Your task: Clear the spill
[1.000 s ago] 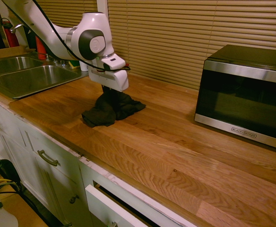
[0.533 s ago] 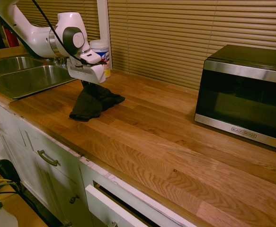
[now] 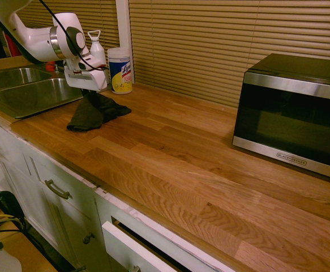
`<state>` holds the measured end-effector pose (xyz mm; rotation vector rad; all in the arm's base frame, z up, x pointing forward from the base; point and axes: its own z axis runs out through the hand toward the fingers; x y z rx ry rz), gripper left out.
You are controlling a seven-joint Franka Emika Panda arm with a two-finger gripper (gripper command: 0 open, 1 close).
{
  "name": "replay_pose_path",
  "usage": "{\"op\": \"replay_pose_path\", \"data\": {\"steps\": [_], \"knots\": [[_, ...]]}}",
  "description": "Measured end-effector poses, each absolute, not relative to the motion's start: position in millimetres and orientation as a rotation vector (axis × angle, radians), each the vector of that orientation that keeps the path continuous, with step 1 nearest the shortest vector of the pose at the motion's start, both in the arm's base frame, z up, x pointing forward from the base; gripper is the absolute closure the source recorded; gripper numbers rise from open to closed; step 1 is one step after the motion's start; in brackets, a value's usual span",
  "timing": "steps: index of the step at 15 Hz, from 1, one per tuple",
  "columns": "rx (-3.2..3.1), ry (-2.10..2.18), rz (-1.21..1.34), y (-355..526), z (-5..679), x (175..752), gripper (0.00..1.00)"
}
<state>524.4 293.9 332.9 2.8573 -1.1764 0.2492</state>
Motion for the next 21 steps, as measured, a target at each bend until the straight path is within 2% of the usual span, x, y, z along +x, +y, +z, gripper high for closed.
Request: {"op": "replay_pose_path", "data": {"steps": [4, 5, 18, 21], "knots": [[2.885, -1.139, 0.244, 345.0, 333.4, 525.5, 1.00], [2.885, -1.133, 0.242, 354.5, 333.4, 525.9, 0.00], [2.868, -1.154, 0.244, 369.8, 334.0, 527.5, 0.00], [2.880, -1.178, 0.286, 370.6, 354.6, 518.4, 0.00]]}}
